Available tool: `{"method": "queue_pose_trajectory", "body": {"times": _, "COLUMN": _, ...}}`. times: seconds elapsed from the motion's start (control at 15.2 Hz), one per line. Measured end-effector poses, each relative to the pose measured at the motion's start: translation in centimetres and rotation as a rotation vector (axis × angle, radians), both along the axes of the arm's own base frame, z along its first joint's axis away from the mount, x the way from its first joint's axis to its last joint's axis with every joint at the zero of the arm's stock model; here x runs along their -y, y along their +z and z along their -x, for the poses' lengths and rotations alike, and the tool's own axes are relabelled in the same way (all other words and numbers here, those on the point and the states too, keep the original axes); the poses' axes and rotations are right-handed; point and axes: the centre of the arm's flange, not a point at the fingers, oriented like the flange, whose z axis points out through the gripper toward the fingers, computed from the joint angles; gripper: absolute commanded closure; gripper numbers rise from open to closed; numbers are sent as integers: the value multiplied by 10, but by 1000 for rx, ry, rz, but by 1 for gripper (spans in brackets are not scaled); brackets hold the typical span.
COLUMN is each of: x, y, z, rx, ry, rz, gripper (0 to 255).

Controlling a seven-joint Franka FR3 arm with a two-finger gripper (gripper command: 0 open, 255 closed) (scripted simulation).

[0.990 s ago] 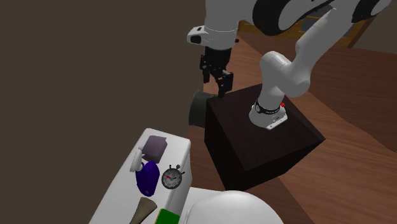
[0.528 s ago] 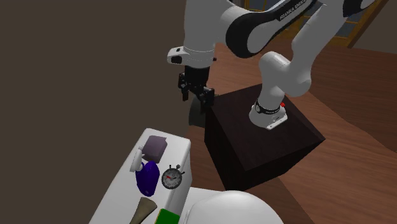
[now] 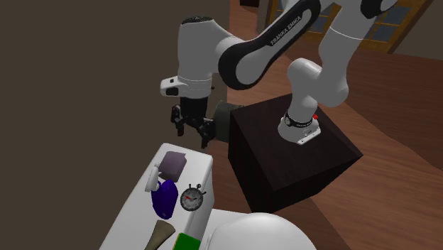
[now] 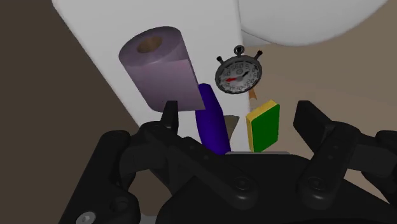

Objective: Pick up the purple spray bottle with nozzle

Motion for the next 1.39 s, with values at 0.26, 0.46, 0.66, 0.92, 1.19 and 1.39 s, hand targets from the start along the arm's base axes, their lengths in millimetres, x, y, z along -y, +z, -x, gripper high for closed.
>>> {"method": "queue_pose_trajectory", "body": {"times": 0.26, "x": -18, "y": -18, "z": -41, "rx": 68, "ry": 127, "rz": -31, "gripper": 0}}
{"method": "queue_pose_trajectory", "body": {"times": 0.46, "x": -35, "y": -28, "z": -71, "rx": 118, "ry": 222, "rz": -56, "gripper": 0}}
{"method": "queue_pose_trajectory", "body": {"times": 0.66, "x": -52, "y": -39, "z": -98, "rx": 168, "ry": 316, "rz": -80, "gripper": 0}}
{"method": "queue_pose_trajectory", "body": {"times": 0.92, "x": -64, "y": -54, "z": -111, "rx": 196, "ry": 368, "rz": -93, "gripper": 0}}
{"method": "queue_pose_trajectory", "body": {"times": 1.19, "x": -65, "y": -76, "z": -112, "rx": 198, "ry": 372, "rz": -94, "gripper": 0}}
{"method": "queue_pose_trajectory", "body": {"times": 1.39, "x": -65, "y": -82, "z": -113, "rx": 198, "ry": 372, "rz": -94, "gripper": 255}}
